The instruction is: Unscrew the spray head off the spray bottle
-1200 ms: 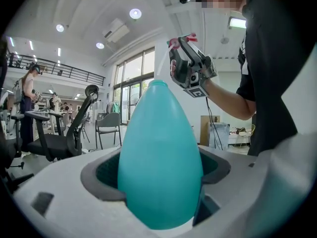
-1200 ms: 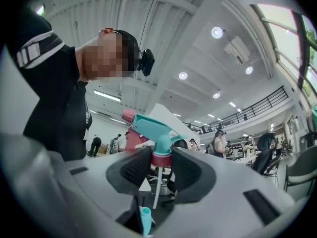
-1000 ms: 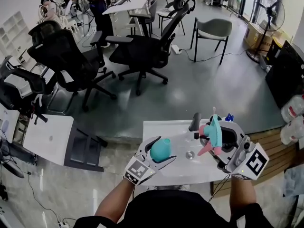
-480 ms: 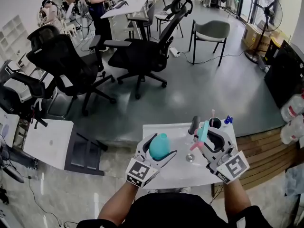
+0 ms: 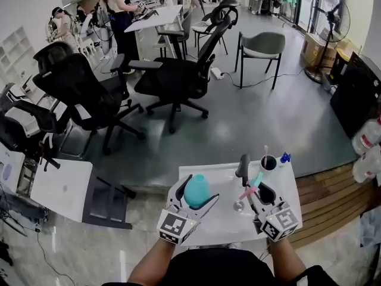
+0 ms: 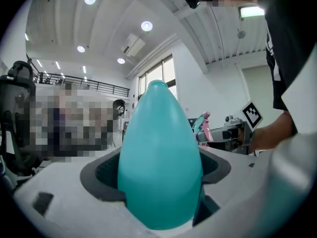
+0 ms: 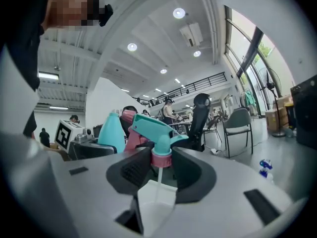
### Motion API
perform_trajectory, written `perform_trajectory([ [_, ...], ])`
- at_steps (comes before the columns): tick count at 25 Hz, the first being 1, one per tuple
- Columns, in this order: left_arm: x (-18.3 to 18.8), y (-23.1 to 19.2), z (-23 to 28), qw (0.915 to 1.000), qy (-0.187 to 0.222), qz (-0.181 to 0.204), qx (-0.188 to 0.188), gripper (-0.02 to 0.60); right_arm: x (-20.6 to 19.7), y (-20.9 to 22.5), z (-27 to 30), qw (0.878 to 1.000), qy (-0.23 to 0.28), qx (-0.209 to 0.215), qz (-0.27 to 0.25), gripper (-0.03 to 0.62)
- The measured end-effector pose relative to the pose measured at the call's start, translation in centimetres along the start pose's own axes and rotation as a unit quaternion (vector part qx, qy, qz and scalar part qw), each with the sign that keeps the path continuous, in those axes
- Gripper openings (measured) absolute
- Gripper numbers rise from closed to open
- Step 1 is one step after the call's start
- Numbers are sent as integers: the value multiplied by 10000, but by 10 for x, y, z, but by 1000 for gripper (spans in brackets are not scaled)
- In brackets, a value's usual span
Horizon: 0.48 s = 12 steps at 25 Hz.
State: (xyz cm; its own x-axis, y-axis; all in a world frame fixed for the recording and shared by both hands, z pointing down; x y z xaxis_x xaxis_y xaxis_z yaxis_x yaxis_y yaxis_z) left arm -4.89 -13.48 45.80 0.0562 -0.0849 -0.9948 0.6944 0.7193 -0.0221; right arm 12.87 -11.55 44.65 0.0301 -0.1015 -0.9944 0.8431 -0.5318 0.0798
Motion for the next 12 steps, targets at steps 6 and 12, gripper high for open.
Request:
perform_trajectory([
  [6,-1,-11,-2,9997,42,-10,230,428,6,0,0,9999,71,25,-130,138],
  [12,-1,-17,-6,9993,44,9,373,428,13,0,0,9995,132,-54,-266,138],
])
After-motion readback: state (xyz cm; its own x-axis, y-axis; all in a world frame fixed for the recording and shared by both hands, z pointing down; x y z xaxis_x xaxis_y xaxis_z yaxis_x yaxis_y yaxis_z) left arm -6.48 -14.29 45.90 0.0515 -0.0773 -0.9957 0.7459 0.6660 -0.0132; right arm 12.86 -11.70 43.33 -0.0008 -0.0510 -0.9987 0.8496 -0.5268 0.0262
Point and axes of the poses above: the fingertips, and each gripper's own axes: z forward along the fingers, y to its right, x out of its top, the point moved 3 cm from there along -z, backward along the fingers, and after that the axes turned 4 degrees about -z, right-handed, at the moved point
